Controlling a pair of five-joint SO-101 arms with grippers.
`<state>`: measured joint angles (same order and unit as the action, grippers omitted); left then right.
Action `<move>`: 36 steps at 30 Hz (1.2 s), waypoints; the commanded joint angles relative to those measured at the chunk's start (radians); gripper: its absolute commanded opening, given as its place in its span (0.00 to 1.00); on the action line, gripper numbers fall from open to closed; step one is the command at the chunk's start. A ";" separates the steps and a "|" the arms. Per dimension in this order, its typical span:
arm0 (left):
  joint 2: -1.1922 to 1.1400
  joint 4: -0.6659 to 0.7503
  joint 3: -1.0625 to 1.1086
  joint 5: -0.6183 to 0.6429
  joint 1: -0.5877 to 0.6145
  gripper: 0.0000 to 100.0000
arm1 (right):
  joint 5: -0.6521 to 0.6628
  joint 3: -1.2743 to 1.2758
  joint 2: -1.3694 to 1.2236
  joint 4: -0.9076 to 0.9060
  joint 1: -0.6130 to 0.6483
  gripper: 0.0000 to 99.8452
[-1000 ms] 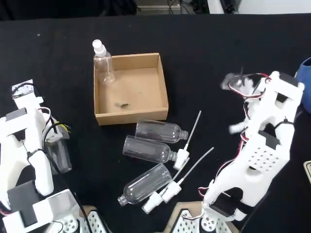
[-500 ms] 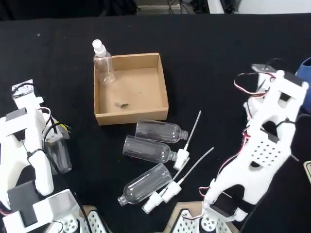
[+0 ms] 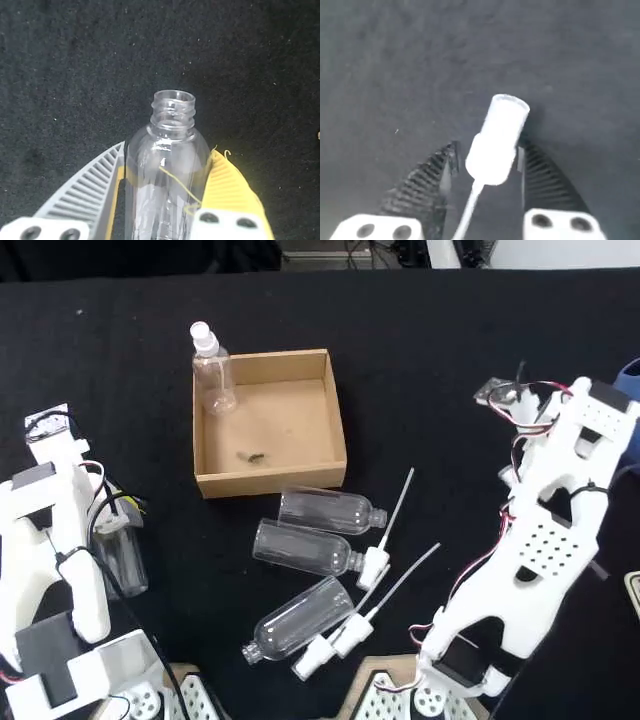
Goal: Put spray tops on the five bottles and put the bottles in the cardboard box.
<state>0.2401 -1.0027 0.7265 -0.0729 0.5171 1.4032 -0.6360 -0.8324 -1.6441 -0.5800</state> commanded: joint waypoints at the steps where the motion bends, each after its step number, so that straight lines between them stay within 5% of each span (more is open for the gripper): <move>1: 0.018 -0.009 -0.010 0.000 -0.004 0.03 | 0.023 -0.001 0.024 -0.040 -0.021 0.14; 5: 0.020 -0.009 -0.010 0.000 -0.004 0.03 | 0.020 0.001 0.019 -0.044 -0.029 0.01; 10: 0.020 -0.009 -0.010 0.000 -0.005 0.03 | -0.103 -0.048 0.077 -0.044 -0.043 0.01; 22: 0.009 -0.011 -0.008 0.000 -0.007 0.03 | -0.858 -0.059 0.099 0.077 0.049 0.02; 30: 0.009 -0.011 -0.008 0.000 -0.007 0.03 | -0.898 -0.064 0.021 0.103 0.061 0.24; 36: 0.009 -0.011 -0.008 0.000 -0.007 0.03 | -0.901 -0.045 0.013 0.101 0.060 0.18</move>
<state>0.2401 -1.0027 0.7265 -0.0729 0.5171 0.5102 -0.6483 -0.8324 -1.5581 -0.5401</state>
